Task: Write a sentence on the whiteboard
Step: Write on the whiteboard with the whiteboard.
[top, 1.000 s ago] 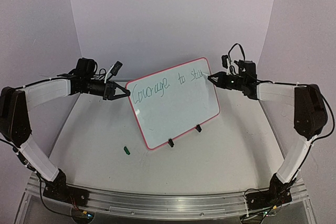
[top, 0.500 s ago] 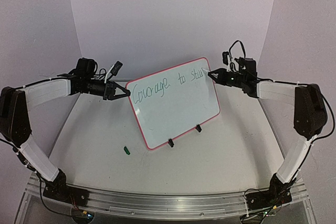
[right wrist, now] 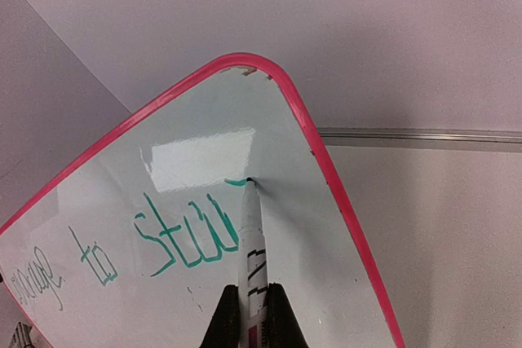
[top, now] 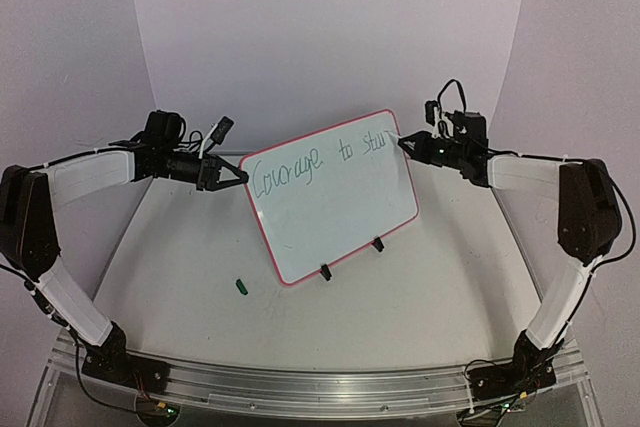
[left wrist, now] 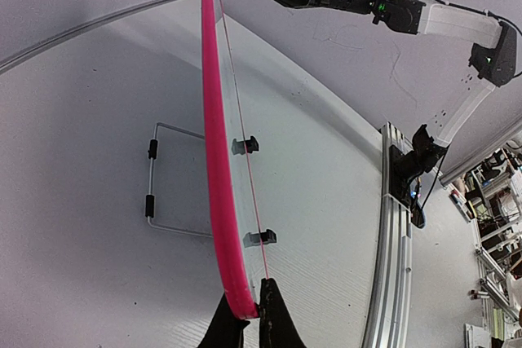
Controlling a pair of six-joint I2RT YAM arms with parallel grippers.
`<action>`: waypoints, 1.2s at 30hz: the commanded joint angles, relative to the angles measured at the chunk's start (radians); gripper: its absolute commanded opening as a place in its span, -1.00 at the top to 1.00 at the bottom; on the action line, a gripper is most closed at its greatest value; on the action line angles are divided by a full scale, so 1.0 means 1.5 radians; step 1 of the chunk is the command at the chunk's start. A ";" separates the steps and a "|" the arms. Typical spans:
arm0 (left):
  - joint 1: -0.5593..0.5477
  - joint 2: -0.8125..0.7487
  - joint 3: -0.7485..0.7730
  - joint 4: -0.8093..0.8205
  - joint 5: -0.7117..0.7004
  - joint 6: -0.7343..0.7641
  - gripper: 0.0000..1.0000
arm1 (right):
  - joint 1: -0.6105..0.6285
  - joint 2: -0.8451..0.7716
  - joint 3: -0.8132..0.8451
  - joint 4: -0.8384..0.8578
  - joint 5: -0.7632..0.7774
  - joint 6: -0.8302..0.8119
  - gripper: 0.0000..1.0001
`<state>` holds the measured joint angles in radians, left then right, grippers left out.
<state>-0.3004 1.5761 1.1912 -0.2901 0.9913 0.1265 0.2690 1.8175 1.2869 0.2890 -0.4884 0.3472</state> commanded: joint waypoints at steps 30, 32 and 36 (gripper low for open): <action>-0.018 0.002 0.006 -0.028 -0.038 0.061 1.00 | -0.002 -0.056 -0.034 0.006 0.024 -0.008 1.00; -0.018 0.002 0.006 -0.028 -0.038 0.062 1.00 | -0.002 -0.051 -0.029 0.006 0.025 -0.008 1.00; -0.018 0.004 0.007 -0.028 -0.038 0.062 1.00 | -0.005 -0.037 -0.015 0.006 0.027 -0.008 1.00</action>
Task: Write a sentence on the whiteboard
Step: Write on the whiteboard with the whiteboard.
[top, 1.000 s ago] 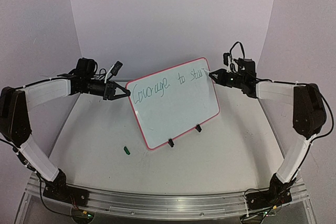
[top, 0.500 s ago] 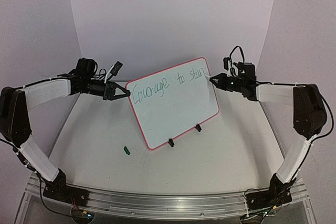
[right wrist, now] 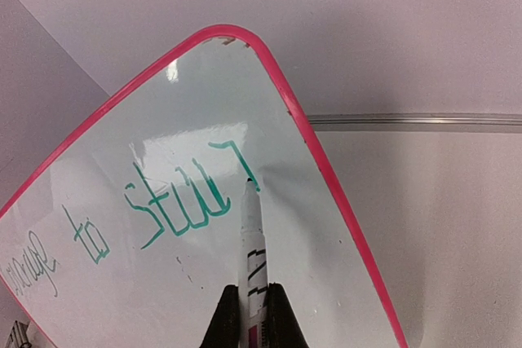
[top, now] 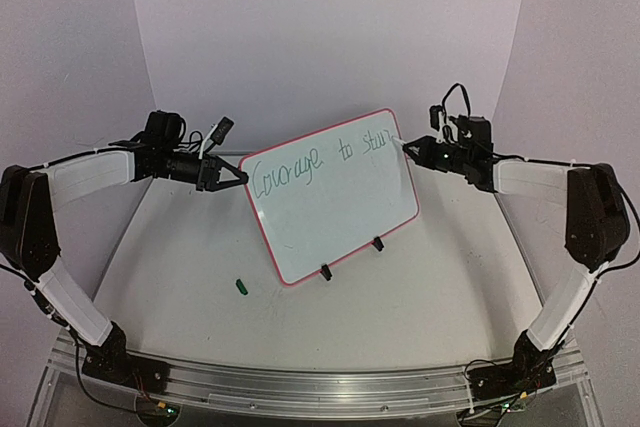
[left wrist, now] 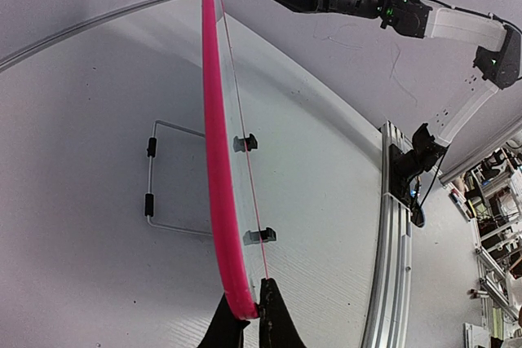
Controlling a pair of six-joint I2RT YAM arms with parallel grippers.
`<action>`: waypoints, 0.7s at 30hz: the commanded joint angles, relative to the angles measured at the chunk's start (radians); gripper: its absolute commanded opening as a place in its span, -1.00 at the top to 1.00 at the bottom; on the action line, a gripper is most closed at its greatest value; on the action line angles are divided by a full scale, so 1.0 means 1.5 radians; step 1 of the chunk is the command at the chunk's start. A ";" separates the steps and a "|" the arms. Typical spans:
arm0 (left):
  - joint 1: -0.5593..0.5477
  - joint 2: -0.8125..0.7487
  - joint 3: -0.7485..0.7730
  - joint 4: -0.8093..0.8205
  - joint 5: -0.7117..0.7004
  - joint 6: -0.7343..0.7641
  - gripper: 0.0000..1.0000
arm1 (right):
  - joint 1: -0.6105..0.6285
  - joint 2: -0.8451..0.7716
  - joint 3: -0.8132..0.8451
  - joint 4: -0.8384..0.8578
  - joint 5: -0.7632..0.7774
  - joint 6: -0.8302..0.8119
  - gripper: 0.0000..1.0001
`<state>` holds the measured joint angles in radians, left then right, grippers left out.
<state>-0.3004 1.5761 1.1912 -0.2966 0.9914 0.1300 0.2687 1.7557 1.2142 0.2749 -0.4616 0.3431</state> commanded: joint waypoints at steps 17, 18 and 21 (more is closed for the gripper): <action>-0.018 0.009 0.007 -0.023 -0.036 0.060 1.00 | -0.019 0.058 0.085 0.016 -0.011 0.000 1.00; -0.018 0.010 0.007 -0.023 -0.036 0.060 1.00 | -0.019 0.060 0.089 0.016 -0.016 -0.003 1.00; -0.018 0.009 0.007 -0.023 -0.036 0.060 1.00 | -0.019 0.061 0.095 0.018 -0.034 -0.012 1.00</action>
<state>-0.3004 1.5761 1.1912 -0.2969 0.9920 0.1295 0.2433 1.8384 1.3069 0.2756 -0.4705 0.3425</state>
